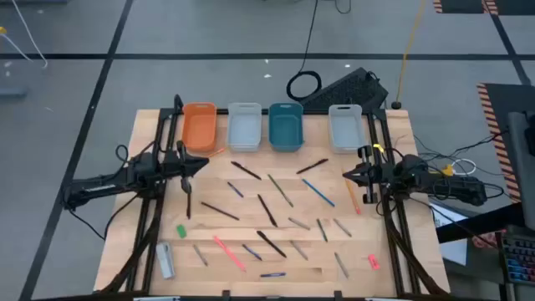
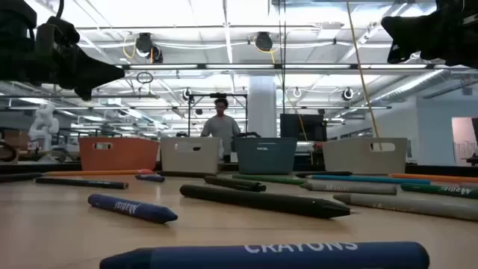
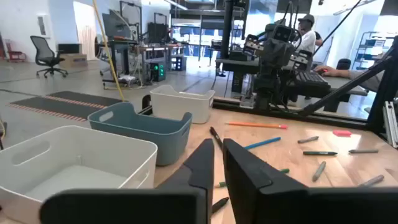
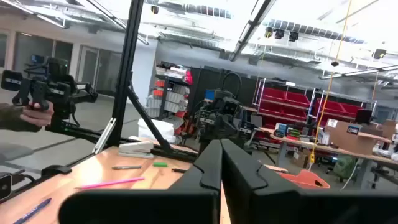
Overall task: Sort crayons/erasers/pens/pencils in bins
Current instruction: Put the black pen into the left gray bin
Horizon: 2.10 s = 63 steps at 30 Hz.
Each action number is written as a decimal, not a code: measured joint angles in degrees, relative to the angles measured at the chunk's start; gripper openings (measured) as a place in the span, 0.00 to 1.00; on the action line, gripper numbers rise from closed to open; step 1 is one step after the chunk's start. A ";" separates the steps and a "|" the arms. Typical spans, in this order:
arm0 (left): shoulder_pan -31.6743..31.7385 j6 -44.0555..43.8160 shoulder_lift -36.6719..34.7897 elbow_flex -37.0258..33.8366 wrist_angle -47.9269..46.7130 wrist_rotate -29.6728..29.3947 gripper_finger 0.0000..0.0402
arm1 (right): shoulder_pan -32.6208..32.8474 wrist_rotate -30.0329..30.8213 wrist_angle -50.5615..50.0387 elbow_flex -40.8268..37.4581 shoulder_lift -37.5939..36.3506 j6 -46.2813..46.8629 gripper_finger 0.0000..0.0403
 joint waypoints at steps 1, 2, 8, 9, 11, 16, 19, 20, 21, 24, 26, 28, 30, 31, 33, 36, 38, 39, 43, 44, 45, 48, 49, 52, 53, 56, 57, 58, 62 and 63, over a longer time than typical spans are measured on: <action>0.00 0.00 0.00 0.00 -0.05 0.00 0.06 | -0.01 0.02 0.06 0.00 0.00 -0.32 0.00; 0.01 0.00 0.00 0.00 -0.09 0.02 0.04 | -0.01 0.08 0.08 -0.02 0.00 -0.92 0.00; 0.01 0.01 0.00 0.00 -0.16 -0.52 0.03 | -0.01 0.28 0.52 0.00 0.00 -1.86 0.00; 0.01 -0.53 0.00 0.00 -0.19 -0.51 0.03 | -0.01 0.28 0.49 -0.02 0.00 -1.86 0.00; 0.01 -1.73 0.10 0.00 -0.35 0.35 0.04 | -0.01 0.28 0.39 -0.02 0.00 -1.86 0.00; -0.03 -4.50 3.00 0.01 -0.40 1.34 0.01 | 0.01 1.87 0.46 -0.02 0.00 -1.90 0.00; 0.01 -5.26 5.56 0.09 0.56 0.92 0.01 | 0.00 4.76 0.41 -0.02 0.00 -2.52 0.00; 0.01 -5.48 6.58 0.54 0.39 0.90 0.01 | -0.01 5.37 0.40 -0.02 0.00 -3.05 0.00; 0.01 -5.80 7.70 1.15 0.60 0.90 0.01 | -0.01 6.09 0.48 0.00 0.00 -3.56 0.00; -0.09 -5.33 11.19 4.34 -0.39 0.95 0.01 | -0.01 7.95 1.15 -0.01 0.00 -4.53 0.00; -0.19 -4.24 14.03 6.94 -2.45 0.98 0.00 | -0.01 8.20 1.62 -0.02 -0.02 -4.51 0.00; -0.23 -2.98 17.23 9.49 -3.96 1.08 0.00 | -0.01 8.26 1.70 -0.02 0.00 -4.51 0.00; -0.23 -2.15 20.61 12.08 -5.17 1.36 0.00 | -0.01 8.82 1.81 0.00 -0.02 -4.51 0.00; -0.25 -1.87 22.32 13.47 -6.42 1.41 0.00 | -0.01 9.21 1.81 -0.01 -0.01 -4.51 0.00; -0.34 -1.45 25.81 16.00 -9.02 1.42 0.00 | -0.01 10.00 2.03 0.00 -0.01 -4.58 0.00; -0.34 -0.60 31.01 20.43 -13.24 1.44 0.00 | -0.01 13.22 3.29 -0.01 -0.02 -4.44 0.00; -0.34 0.25 34.45 23.07 -16.13 1.42 0.00 | -0.01 15.19 3.08 -0.01 0.00 -5.40 0.00; -0.34 0.63 36.20 24.31 -16.96 1.44 0.00 | -0.01 15.84 3.06 -0.02 0.00 -6.28 0.00; -0.33 2.45 42.64 28.14 -19.73 1.44 0.00 | -0.01 18.65 3.09 0.02 -0.02 -7.90 0.00; -0.32 2.89 44.15 28.77 -19.86 1.44 0.00 | -0.01 19.24 3.12 0.02 -0.01 -8.17 0.00; -0.32 3.38 45.72 29.34 -20.01 1.44 0.00 | -0.01 19.70 3.12 0.02 -0.01 -8.49 0.00; -0.32 4.42 50.34 31.57 -21.23 1.44 0.00 | -0.01 20.04 3.18 0.02 -0.02 -9.80 0.00; -0.32 4.77 51.95 32.33 -21.23 1.44 0.00 | -0.01 20.06 3.35 0.02 0.00 -10.08 0.00; -0.32 5.38 56.95 34.44 -21.42 1.44 0.00 | -0.01 19.89 3.33 0.02 -0.02 -8.93 0.00; -0.32 5.72 58.77 35.32 -21.30 1.46 0.00 | -0.01 19.79 2.84 0.02 -0.02 -8.22 0.00; -0.53 7.17 63.40 37.65 -21.20 2.16 0.00 | -0.01 19.67 1.49 0.02 0.07 -7.11 0.00; -0.82 7.97 64.89 38.39 -21.22 2.46 0.00 | -0.01 19.67 1.20 0.02 0.11 -7.04 0.00; -1.30 8.93 66.36 39.15 -21.24 2.66 0.00 | -0.01 19.67 1.21 0.02 0.15 -7.04 0.00; -3.58 12.05 71.69 42.33 -20.95 2.89 0.00 | -0.01 19.65 1.28 0.02 0.28 -6.22 0.00; -4.18 12.48 73.19 43.23 -20.95 2.89 0.00 | -0.01 19.63 1.32 0.02 0.28 -6.06 0.00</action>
